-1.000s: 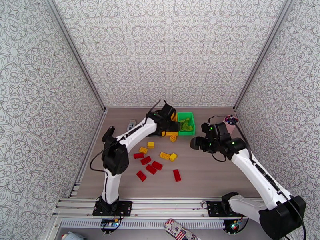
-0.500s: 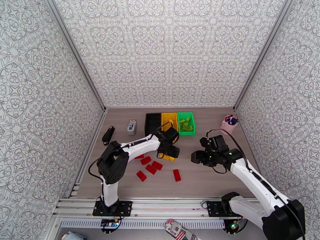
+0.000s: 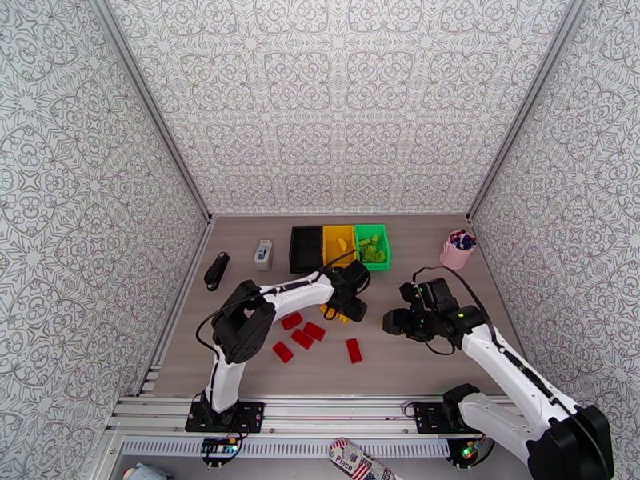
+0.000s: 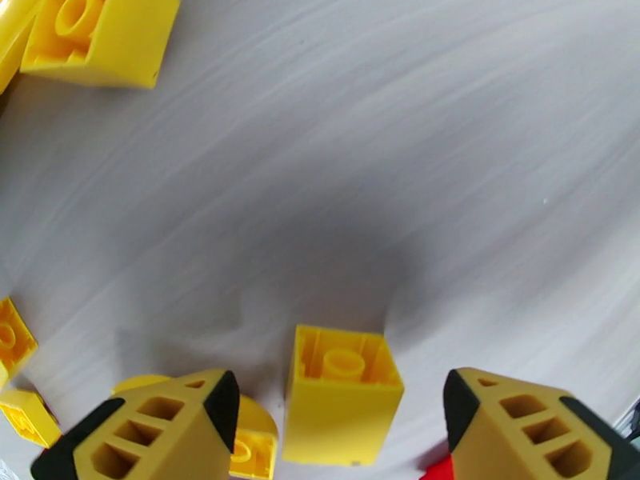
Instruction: Sort the legos into containers by color
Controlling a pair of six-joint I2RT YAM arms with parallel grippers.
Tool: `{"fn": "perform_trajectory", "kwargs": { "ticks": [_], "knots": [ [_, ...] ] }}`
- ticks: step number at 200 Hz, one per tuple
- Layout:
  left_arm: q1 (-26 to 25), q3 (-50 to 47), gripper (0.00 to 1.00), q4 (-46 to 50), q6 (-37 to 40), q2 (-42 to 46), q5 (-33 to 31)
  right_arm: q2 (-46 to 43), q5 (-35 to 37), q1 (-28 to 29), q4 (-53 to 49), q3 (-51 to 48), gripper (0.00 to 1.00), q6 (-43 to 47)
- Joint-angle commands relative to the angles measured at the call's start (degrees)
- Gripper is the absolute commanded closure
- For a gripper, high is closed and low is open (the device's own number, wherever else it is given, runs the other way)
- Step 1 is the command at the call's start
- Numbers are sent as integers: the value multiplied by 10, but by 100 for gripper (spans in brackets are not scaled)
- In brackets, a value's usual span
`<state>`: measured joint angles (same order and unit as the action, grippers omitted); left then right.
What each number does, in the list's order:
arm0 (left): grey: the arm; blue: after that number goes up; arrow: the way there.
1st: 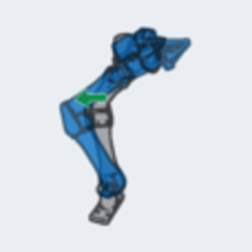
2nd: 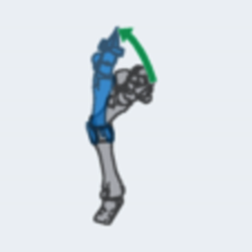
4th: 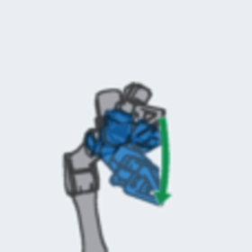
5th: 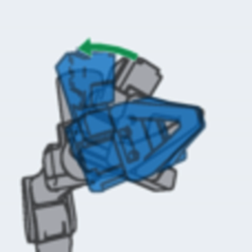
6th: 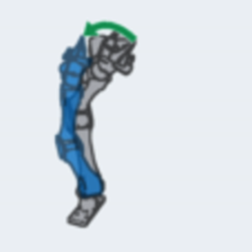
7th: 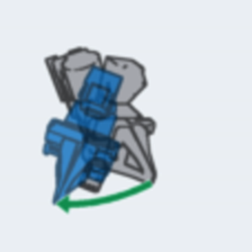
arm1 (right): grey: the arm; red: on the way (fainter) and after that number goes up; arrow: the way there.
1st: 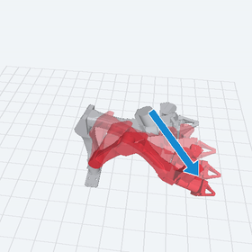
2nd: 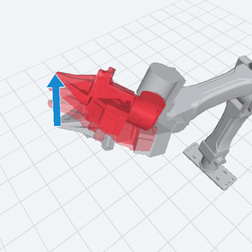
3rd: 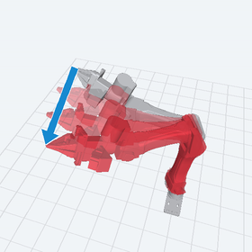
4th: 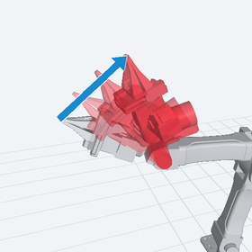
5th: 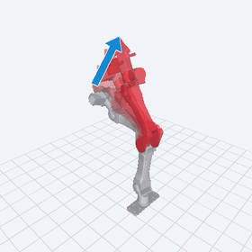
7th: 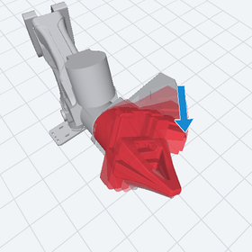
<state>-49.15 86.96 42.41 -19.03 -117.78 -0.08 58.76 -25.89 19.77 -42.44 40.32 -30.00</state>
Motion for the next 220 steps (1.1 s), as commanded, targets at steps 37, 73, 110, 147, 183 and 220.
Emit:
{"fn": "perform_trajectory", "kwargs": {
  "ticks": [37,73,110,147,183,220],
  "knots": [
    [-15,13,48,23,14,-19,-20,2,-4,-4,9,-4,37,-2],
    [-13,15,60,22,7,-15,-24,5,-6,-4,14,-6,38,-4],
    [8,12,63,3,-10,8,0,25,-36,-4,43,5,38,-16],
    [56,17,64,-37,-36,39,45,75,-83,-4,103,37,38,-47],
    [114,50,64,-63,-63,42,67,146,-110,-4,144,100,38,-83],
    [158,126,64,-62,-73,12,65,192,-113,-4,139,166,40,-90]
  ]
}}
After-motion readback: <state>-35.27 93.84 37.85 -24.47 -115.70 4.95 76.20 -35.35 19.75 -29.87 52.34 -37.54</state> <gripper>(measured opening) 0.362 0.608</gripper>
